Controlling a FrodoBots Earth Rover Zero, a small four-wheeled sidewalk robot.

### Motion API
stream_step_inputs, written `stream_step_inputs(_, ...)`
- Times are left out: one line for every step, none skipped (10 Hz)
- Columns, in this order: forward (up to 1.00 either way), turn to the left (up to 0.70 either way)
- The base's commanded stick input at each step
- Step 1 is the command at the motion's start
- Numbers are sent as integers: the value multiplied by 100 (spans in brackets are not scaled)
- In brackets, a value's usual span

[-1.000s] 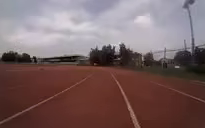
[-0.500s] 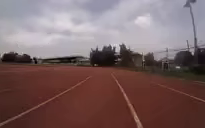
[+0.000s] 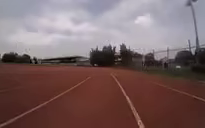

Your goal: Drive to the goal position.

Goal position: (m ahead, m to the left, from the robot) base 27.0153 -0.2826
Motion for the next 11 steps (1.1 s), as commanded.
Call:
stream_step_inputs(45, 0)
stream_step_inputs(45, 0)
stream_step_inputs(45, 0)
stream_step_inputs(45, 0)
stream_step_inputs(45, 0)
stream_step_inputs(45, 0)
stream_step_inputs(45, 0)
stream_step_inputs(45, 0)
stream_step_inputs(45, 0)
stream_step_inputs(45, 0)
stream_step_inputs(45, 0)
